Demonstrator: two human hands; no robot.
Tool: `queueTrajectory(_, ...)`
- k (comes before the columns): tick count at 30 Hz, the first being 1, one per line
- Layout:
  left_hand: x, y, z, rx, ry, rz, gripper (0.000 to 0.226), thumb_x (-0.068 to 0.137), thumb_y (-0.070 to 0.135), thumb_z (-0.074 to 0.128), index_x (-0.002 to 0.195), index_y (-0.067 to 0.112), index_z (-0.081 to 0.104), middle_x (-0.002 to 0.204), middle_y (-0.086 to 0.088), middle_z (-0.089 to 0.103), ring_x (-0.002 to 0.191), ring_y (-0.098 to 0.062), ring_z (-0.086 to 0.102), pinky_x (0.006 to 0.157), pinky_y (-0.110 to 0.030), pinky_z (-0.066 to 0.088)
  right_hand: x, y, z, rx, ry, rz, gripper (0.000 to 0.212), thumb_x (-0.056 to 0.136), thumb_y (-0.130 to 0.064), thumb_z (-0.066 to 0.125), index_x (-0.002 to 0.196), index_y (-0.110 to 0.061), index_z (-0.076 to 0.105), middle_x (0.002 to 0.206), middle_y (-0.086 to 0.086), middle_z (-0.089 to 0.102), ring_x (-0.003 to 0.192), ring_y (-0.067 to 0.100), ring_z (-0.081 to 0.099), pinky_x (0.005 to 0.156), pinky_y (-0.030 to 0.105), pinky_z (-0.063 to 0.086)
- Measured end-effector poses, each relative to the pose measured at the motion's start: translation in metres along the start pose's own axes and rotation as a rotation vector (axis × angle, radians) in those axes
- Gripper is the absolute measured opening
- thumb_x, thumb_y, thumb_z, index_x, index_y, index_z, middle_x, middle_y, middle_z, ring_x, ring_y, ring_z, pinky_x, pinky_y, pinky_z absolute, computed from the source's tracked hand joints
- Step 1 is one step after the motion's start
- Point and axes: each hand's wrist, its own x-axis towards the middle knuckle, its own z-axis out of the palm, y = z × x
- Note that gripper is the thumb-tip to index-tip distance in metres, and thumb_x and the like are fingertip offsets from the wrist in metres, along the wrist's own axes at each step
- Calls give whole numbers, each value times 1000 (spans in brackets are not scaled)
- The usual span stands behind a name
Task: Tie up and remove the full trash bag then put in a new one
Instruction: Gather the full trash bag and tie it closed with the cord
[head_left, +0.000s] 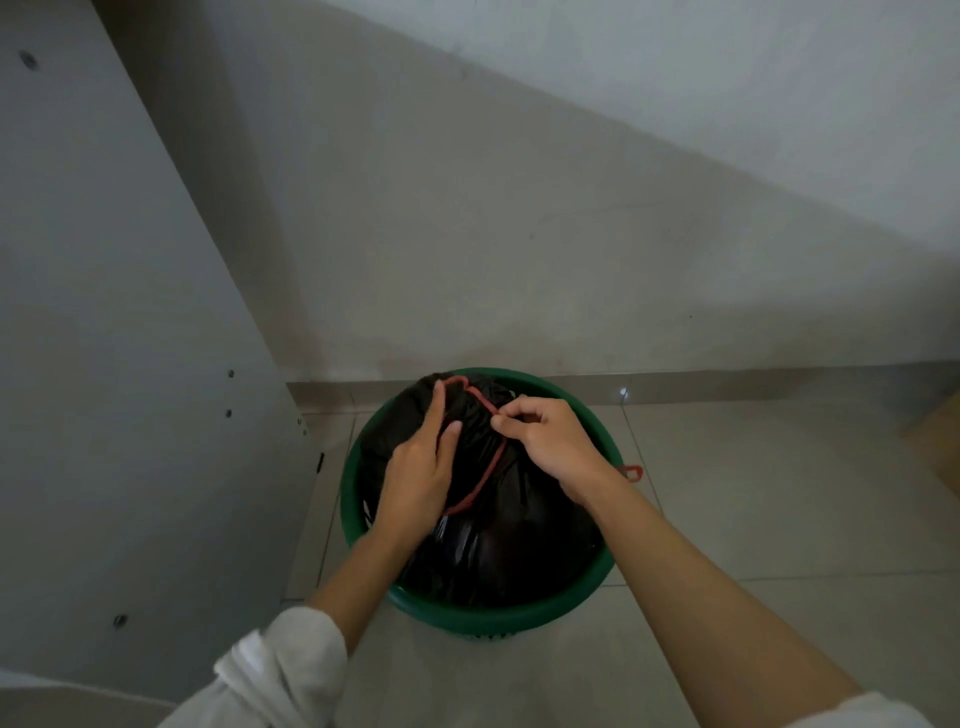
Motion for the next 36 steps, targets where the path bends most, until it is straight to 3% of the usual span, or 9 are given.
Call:
queueTrajectory(2,-7,-1,9,-130,1,-171,57,98,42,33,149,32,10,49,1,38,41,-10,35,38,-18,23,2,1,2,-13,23,-4,10,86,-17,66,76,-18,68,98,-1,64,97,12,58,88,24,38)
queueTrajectory(5,-12,5,17,-188,-7,-197,38,99,43,29,120,25,55,66,-3,58,66,-18,58,57,-29,37,4,1,5,-26,48,11,9,86,-17,66,76,-17,68,98,2,64,101,18,58,87,26,38)
queueTrajectory(10,-14,1,4,50,100,121,25,97,23,46,106,9,66,84,1,59,76,-18,60,58,-13,35,4,2,-1,107,38,74,8,87,-13,64,81,-10,69,97,-2,63,96,7,53,78,19,35)
queueTrajectory(13,-8,0,-6,242,272,383,21,91,21,57,91,3,68,103,-7,57,101,-25,55,78,-28,47,4,0,1,77,32,73,13,87,-15,65,74,-14,68,96,2,68,99,13,59,86,27,42)
queueTrajectory(16,-1,4,-10,283,196,635,24,93,22,54,82,4,66,127,-11,56,133,-25,38,107,-38,37,4,-3,-1,97,10,84,15,86,-15,65,72,-14,68,87,2,68,95,19,61,89,34,47)
queueTrajectory(23,-19,28,-10,-71,251,523,24,93,20,51,96,5,69,102,-1,67,98,-5,60,88,-18,49,2,-7,-4,109,3,73,16,85,-12,66,69,-15,69,81,0,66,81,14,61,72,24,44)
queueTrajectory(27,-19,37,-1,-96,182,516,18,92,16,56,97,6,69,96,0,69,91,-5,61,83,-18,50,1,-8,-7,110,0,114,15,87,-12,62,77,-16,72,89,1,67,89,16,62,73,25,47)
queueTrajectory(31,-25,17,14,-56,184,391,21,90,23,57,99,11,72,99,4,69,103,-7,52,90,-21,44,-2,-14,-11,49,-19,116,19,89,-19,59,79,-16,75,104,-2,68,105,11,58,85,25,45)
queueTrajectory(36,-37,19,23,-184,360,96,11,83,11,68,93,9,74,96,6,55,91,-1,52,80,-8,41,-7,-19,-12,22,-69,115,16,89,-30,61,88,-20,73,91,-10,68,86,3,60,69,18,43)
